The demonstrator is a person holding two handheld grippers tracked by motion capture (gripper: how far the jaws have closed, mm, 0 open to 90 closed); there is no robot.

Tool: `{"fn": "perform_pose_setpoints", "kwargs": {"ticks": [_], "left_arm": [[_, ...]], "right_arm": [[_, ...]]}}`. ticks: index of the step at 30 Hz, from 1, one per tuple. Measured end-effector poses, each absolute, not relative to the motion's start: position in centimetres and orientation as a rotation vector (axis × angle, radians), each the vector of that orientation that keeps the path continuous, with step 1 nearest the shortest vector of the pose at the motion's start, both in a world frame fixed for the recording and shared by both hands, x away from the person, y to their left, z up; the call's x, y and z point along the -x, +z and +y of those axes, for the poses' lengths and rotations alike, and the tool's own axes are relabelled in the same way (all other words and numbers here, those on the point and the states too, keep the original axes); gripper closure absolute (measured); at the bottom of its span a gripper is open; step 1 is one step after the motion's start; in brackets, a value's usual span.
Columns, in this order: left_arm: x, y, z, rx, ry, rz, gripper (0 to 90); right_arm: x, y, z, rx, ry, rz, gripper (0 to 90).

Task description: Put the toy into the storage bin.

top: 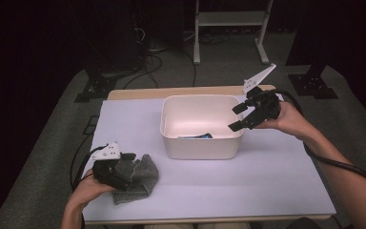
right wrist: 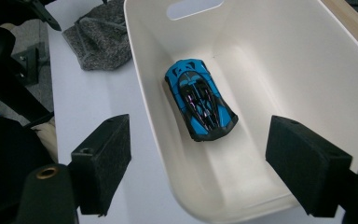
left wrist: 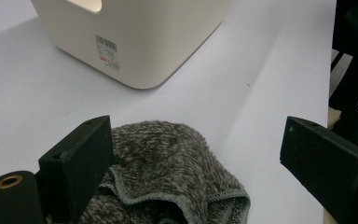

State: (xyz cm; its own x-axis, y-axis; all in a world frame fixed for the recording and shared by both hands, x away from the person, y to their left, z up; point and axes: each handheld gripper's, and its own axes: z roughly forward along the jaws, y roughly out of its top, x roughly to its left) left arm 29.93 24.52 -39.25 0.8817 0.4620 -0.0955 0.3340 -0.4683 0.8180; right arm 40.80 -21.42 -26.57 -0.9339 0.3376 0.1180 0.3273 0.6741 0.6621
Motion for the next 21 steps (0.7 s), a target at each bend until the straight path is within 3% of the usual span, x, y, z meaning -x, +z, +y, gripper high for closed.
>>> {"fn": "perform_pose_setpoints", "kwargs": {"ticks": [21], "left_arm": [[-29.9,-39.4,24.4,-2.106,0.170,0.574,8.7]], "right_arm": [[-38.4,-28.5,-26.9,-0.729,1.168,2.795,20.0]]}}
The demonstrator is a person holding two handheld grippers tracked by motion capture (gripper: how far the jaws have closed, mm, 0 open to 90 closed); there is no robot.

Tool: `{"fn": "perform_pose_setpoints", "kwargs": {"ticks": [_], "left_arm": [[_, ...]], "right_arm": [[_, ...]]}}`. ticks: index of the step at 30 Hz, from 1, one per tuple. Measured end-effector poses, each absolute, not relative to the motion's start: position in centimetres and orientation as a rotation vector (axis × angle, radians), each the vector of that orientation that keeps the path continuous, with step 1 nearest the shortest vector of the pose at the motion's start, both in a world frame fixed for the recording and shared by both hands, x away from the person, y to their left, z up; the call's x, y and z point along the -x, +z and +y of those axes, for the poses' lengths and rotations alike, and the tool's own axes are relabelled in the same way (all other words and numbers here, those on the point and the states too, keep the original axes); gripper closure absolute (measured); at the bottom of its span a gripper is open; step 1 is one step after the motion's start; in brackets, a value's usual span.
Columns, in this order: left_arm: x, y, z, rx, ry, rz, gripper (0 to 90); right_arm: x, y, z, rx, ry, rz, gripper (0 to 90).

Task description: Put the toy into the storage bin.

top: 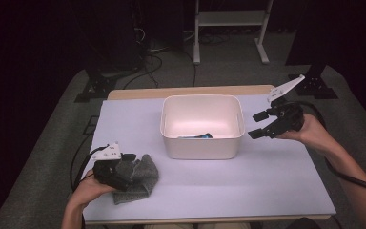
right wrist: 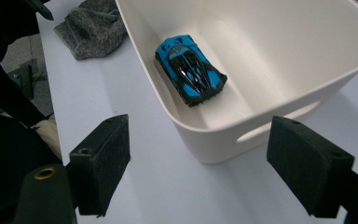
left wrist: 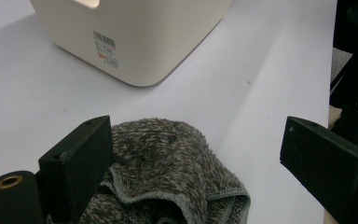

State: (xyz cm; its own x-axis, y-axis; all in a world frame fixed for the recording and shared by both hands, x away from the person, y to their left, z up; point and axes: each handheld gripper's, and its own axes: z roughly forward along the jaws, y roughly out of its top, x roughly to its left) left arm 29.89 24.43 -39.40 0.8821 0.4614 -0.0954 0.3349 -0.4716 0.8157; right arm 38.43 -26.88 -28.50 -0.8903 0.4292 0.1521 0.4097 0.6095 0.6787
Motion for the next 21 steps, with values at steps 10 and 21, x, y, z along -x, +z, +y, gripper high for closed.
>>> {"fn": "perform_pose_setpoints", "kwargs": {"ticks": [10,21], "left_arm": [[-29.8,-39.4,24.3,-2.109,0.168,0.574,8.7],[-29.8,-39.3,24.3,-2.115,0.171,0.574,8.7]], "right_arm": [[-37.7,-30.5,-28.8,-0.809,1.187,2.787,19.9],[-36.9,-33.4,-30.3,-0.887,1.212,2.791,19.9]]}}
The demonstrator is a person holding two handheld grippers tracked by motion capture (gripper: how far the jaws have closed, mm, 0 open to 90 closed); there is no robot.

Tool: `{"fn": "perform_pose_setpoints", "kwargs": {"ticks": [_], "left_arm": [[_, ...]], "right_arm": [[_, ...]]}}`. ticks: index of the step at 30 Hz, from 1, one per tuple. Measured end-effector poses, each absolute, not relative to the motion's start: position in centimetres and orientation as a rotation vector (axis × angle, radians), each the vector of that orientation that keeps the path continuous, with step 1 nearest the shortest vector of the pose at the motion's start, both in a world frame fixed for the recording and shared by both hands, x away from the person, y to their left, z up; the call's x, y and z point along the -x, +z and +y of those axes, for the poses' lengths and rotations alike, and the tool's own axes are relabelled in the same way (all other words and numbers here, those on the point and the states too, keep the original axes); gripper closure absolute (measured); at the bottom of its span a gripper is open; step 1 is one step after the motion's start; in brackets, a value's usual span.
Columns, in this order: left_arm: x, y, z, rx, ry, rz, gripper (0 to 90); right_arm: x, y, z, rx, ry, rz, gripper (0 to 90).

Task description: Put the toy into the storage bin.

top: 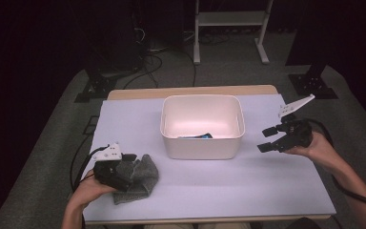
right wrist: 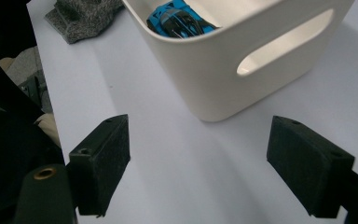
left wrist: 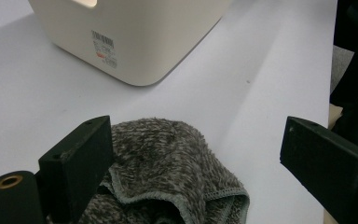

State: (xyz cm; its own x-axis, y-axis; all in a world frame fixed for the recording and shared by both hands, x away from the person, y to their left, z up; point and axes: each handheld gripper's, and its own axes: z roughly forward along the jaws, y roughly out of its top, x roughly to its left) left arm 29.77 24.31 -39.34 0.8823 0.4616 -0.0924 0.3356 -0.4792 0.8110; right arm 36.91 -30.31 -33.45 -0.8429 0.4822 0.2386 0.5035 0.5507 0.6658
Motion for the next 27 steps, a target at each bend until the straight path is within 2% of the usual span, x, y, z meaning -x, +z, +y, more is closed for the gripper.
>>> {"fn": "perform_pose_setpoints", "kwargs": {"ticks": [27], "left_arm": [[-29.6,-39.3,24.1,-2.124,0.175,0.572,8.7]], "right_arm": [[-34.3,-40.4,-32.6,0.985,-1.172,-2.621,18.3]]}}
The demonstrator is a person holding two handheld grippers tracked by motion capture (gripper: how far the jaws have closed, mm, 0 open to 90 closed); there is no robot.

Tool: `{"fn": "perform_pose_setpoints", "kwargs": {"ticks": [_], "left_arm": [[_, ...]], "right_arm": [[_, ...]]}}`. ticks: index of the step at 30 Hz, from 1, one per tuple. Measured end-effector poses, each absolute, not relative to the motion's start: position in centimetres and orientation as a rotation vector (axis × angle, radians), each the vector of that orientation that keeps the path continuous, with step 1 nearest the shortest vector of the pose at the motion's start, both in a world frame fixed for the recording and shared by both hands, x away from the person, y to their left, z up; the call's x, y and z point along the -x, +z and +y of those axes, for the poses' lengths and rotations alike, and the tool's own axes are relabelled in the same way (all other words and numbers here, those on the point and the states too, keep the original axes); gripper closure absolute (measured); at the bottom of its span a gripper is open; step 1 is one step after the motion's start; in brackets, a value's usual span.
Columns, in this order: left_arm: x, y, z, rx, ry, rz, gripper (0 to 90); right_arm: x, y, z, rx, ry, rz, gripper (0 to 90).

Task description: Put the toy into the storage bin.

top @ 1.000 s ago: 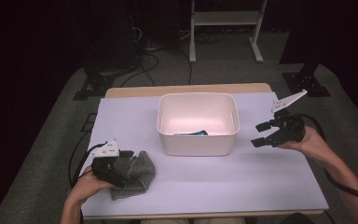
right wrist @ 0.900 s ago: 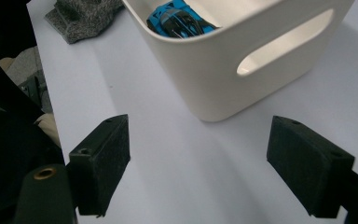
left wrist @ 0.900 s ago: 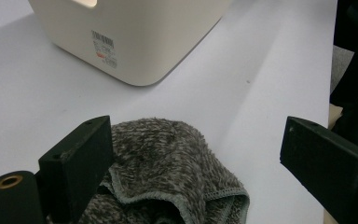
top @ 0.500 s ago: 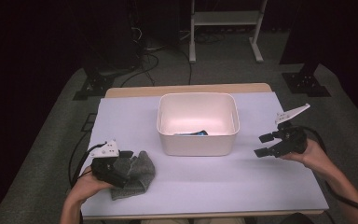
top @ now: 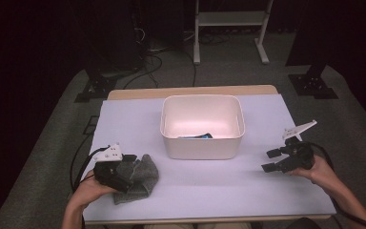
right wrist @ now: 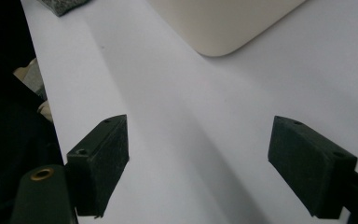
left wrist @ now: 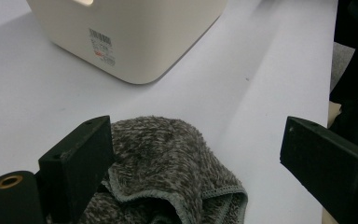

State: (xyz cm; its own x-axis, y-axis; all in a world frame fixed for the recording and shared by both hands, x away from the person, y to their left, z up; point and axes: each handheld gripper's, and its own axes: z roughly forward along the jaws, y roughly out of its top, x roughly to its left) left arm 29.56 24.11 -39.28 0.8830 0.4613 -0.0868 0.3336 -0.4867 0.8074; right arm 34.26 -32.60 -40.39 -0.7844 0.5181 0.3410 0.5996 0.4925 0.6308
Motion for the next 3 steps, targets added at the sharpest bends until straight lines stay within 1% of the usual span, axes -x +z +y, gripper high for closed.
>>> {"fn": "perform_pose_setpoints", "kwargs": {"ticks": [3], "left_arm": [[-29.51,-39.20,24.06,-2.130,0.177,0.566,8.7]], "right_arm": [[-33.94,-40.89,-32.73,0.995,-1.179,-2.608,18.3]]}}
